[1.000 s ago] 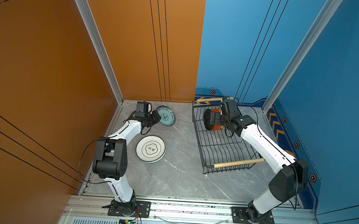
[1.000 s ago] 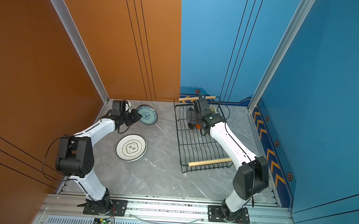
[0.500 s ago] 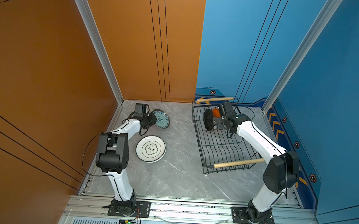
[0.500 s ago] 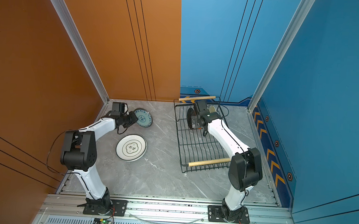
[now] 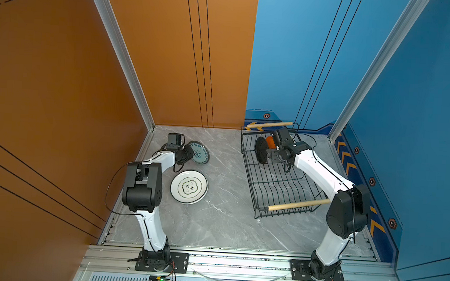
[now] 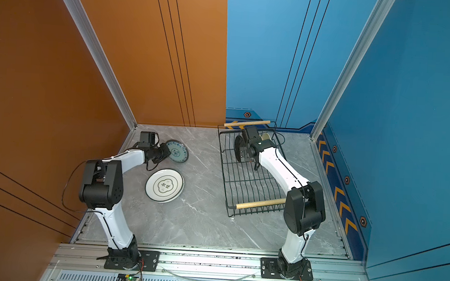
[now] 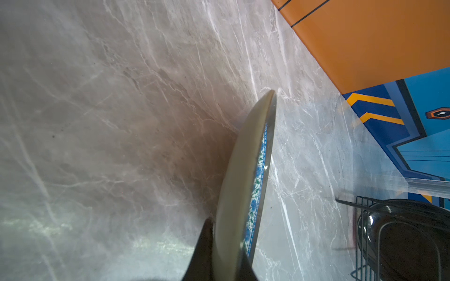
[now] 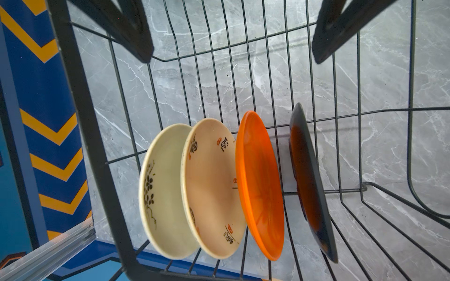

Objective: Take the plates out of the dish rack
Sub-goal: 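Lower the floral plate onto the table with the left gripper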

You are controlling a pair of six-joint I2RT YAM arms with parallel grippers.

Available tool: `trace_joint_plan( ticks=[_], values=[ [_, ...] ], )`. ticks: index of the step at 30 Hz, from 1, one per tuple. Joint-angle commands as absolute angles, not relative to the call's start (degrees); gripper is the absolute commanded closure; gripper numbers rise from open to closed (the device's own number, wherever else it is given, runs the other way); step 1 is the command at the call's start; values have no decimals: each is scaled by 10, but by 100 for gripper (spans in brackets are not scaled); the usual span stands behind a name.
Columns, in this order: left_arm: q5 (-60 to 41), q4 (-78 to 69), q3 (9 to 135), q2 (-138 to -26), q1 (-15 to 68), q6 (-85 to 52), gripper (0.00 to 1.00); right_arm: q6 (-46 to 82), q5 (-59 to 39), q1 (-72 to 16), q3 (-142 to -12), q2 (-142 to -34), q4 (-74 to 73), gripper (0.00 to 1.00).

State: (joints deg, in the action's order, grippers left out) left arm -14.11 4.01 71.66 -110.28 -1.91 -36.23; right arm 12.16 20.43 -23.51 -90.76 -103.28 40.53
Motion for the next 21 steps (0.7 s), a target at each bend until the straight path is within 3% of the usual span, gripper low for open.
trace_joint_plan(
  ticks=[1, 21],
  values=[
    [-146, 26, 711, -1120, -26, -354, 94, 108, 196, -231, -928, -1050, 418, 0],
    [-157, 27, 714, -1156, -41, -353, 66, 85, 129, -231, -946, -1062, 356, 0]
  ],
)
